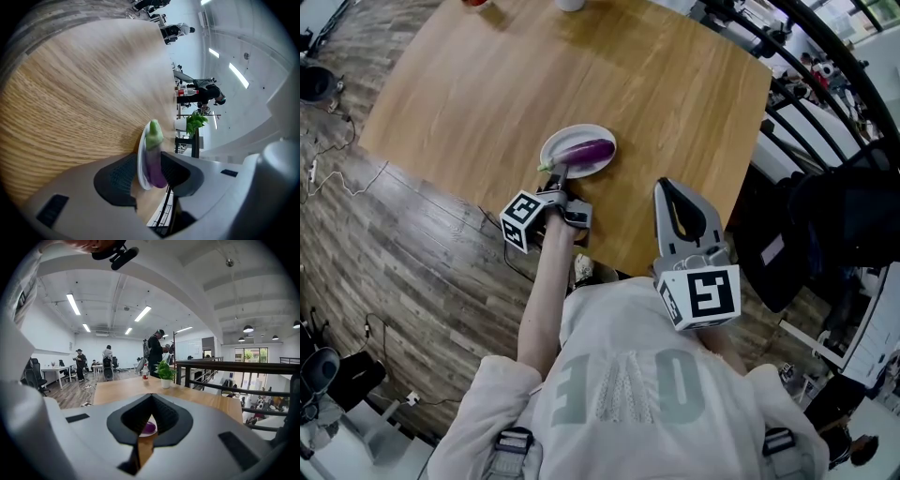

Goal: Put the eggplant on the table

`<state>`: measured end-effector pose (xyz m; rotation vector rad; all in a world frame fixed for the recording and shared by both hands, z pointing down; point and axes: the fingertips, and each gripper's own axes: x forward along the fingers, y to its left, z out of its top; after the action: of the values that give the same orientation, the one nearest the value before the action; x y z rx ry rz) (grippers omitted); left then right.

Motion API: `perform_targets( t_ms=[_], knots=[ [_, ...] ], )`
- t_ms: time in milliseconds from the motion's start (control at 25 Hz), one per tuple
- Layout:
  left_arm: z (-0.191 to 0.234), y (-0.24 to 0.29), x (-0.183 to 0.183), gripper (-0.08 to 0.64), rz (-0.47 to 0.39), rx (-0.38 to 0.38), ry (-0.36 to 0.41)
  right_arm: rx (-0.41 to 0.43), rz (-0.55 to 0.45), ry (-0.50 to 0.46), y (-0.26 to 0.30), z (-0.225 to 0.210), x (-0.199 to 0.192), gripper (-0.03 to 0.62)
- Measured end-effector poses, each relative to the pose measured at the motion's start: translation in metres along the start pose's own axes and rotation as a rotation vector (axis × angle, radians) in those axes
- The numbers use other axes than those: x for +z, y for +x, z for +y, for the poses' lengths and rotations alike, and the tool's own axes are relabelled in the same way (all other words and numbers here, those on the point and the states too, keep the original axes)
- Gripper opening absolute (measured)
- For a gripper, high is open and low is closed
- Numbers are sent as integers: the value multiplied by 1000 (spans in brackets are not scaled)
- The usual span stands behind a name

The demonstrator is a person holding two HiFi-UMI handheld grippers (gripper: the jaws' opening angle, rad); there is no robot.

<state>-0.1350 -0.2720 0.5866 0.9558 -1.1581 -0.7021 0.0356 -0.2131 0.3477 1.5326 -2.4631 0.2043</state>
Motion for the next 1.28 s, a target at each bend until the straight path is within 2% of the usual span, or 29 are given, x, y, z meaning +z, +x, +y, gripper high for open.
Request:
perform_targets(
  t_ms=[120, 280, 400, 480, 560, 640, 760, 840, 920, 1040, 1120, 1160, 1200, 1240, 1280],
  knots=[
    [1, -3, 1, 167, -25, 16, -17, -3, 4, 8, -1, 0, -1, 18],
    [-1, -14, 9, 250, -93, 64, 10, 11, -13, -3, -2, 3, 2, 18],
    [-6, -27, 21, 304, -159, 107, 80, 10, -13, 1, -4, 4, 3, 18],
    [-20, -42, 38, 304, -245, 122, 203, 7, -13, 3, -5, 3, 2, 18],
    [-53, -63, 60, 304, -373, 104, 401, 2, -16, 3, -6, 0, 3, 18],
    [-106, -88, 74, 304, -507, 23, 650, -9, -17, 9, -8, -2, 3, 18],
    [-188, -121, 64, 304, -630, -145, 1011, -17, -23, 14, -7, -2, 3, 18],
    [-232, -141, 46, 304, -698, -218, 1214, -19, -33, 14, -6, -1, 6, 18],
    [-263, -160, 22, 304, -763, -272, 1372, -15, -58, 13, -4, 2, 13, 18],
    [-289, -179, -20, 304, -782, -375, 1540, -1, -130, 8, 0, 6, 32, 18],
    [-293, -181, -47, 301, -726, -444, 1598, 1, -182, 19, 1, 10, 45, 18],
    [-289, -180, -58, 299, -693, -453, 1610, 3, -201, 25, 1, 12, 49, 18],
    [-283, -179, -66, 271, -664, -449, 1619, 5, -213, 29, 0, 14, 51, 18],
    [-276, -179, -73, 202, -643, -441, 1630, 7, -216, 28, -1, 16, 52, 18],
    [-269, -178, -80, 87, -622, -436, 1648, 9, -213, 24, -1, 18, 51, 18]
  ],
)
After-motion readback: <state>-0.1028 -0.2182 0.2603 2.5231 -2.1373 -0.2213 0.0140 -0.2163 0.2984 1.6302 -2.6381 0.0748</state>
